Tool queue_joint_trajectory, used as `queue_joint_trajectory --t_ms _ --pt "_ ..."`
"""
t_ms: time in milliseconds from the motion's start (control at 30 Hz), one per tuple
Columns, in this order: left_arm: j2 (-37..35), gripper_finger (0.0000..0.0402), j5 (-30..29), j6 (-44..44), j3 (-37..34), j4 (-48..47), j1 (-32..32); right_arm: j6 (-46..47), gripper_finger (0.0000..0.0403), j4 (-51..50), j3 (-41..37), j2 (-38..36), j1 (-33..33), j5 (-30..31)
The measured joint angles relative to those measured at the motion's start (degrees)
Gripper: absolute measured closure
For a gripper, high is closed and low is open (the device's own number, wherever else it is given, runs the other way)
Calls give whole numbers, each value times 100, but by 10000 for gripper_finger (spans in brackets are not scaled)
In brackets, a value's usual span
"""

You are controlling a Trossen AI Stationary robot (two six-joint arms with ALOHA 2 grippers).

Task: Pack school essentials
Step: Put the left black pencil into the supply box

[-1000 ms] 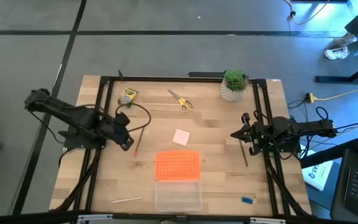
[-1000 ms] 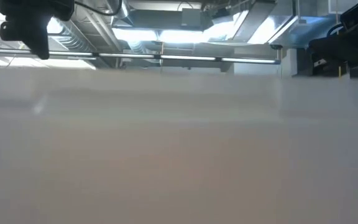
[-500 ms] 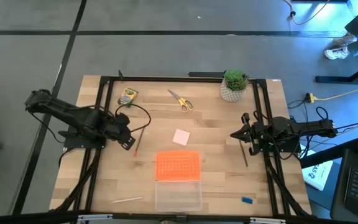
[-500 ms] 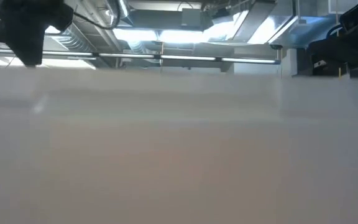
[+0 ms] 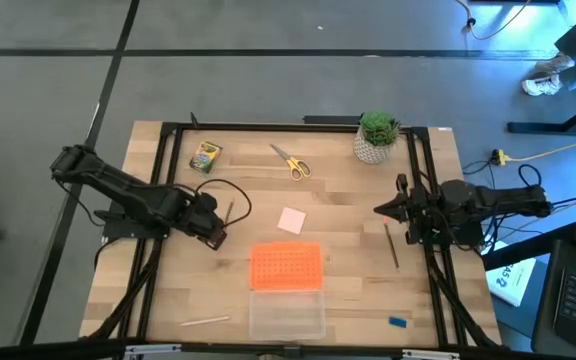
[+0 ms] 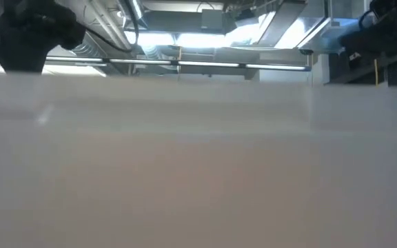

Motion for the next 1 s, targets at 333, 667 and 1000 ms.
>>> queue_joint_trajectory --t_ms 333,667,1000 --pt "893 289 301 42 0 483 -94 3 394 -261 837 1168 0 -7" --pt "1571 289 414 159 0 743 -178 -14 393 -403 1438 2052 0 -231" --pt "2079 289 264 161 0 982 -348 -16 393 -1048 1961 2577 0 -266"
